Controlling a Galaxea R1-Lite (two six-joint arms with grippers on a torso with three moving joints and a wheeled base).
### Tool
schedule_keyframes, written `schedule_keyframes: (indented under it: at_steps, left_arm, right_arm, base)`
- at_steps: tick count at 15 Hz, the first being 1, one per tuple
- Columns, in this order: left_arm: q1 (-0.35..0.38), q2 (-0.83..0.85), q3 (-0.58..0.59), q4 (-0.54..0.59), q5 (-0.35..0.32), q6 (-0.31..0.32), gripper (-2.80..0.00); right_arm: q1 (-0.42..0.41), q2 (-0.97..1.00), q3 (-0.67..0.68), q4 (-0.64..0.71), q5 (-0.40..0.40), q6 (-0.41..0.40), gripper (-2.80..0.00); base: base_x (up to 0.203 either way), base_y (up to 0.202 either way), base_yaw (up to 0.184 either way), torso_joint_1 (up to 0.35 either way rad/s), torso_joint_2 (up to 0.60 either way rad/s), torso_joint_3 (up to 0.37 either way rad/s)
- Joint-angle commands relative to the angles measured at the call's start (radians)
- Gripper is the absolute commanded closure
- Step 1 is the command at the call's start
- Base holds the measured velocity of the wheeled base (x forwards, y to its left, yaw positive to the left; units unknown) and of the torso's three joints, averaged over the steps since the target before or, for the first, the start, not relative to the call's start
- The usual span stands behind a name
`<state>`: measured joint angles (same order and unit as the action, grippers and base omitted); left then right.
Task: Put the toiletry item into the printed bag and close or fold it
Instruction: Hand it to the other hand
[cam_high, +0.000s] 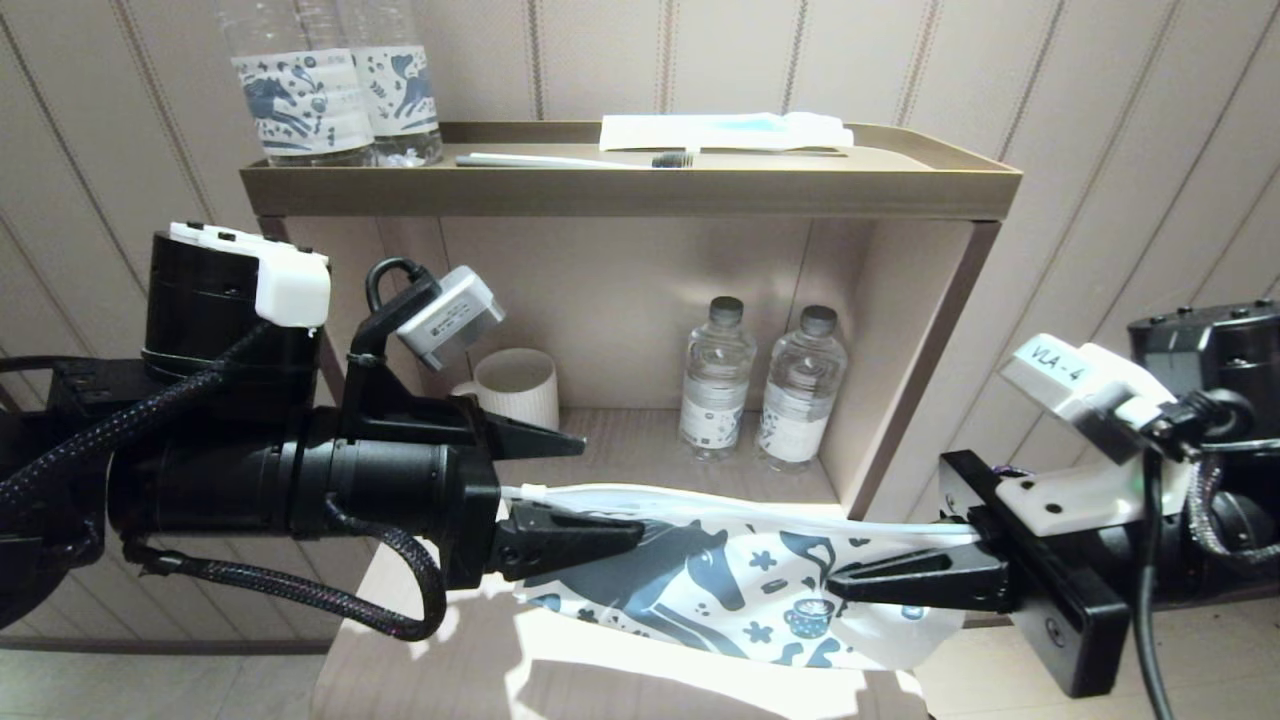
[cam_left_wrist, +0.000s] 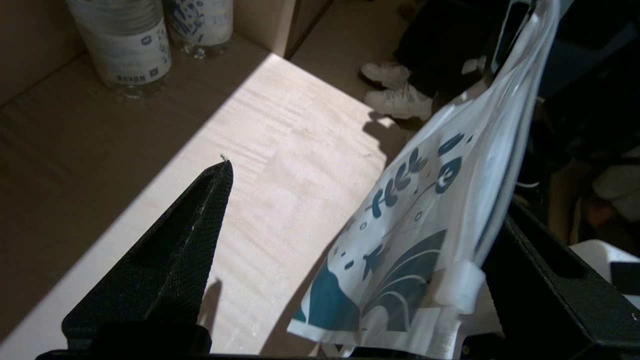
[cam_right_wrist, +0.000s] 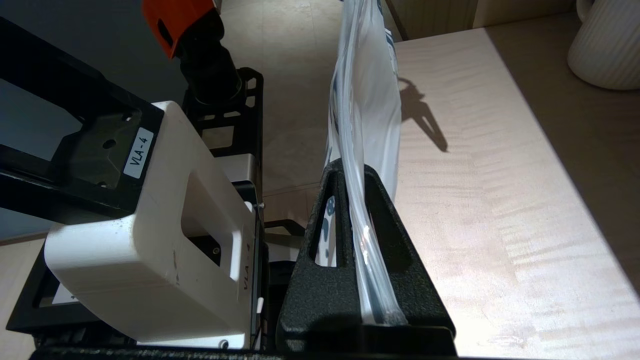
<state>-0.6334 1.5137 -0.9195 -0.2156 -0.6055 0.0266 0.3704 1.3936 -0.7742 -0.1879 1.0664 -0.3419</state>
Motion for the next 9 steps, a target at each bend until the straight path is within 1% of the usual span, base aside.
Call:
schedule_keyframes:
  at_steps: [1, 3, 4, 9]
  left_arm:
    - [-0.002, 0.003, 0.026, -0.074, -0.003, -0.040, -2.80]
    - [-0.007, 0.003, 0.060, -0.130, -0.007, -0.043, -2.80]
    - [-0.017, 0.005, 0.070, -0.137, -0.008, -0.044, -2.80]
    - [-0.017, 0.008, 0.077, -0.139, -0.011, -0.045, -2.80]
  right_arm:
    - [0.001, -0.004, -0.004, -0.001, 0.006, 0.000, 0.00]
    - [0.001, -0.013, -0.007, -0.001, 0.006, 0.006, 0.00]
    - [0.001, -0.013, -0.007, -0.001, 0.008, 0.006, 0.00]
    - [-0.001, -0.050, -0.013, -0.004, 0.010, 0.026, 0.00]
  base:
    - [0.000, 0.000, 0.000, 0.000, 0.00, 0.000]
    - [0.000, 0.000, 0.000, 0.000, 0.00, 0.000]
    - [0.000, 0.000, 0.000, 0.000, 0.00, 0.000]
    - [0.000, 0.000, 0.000, 0.000, 0.00, 0.000]
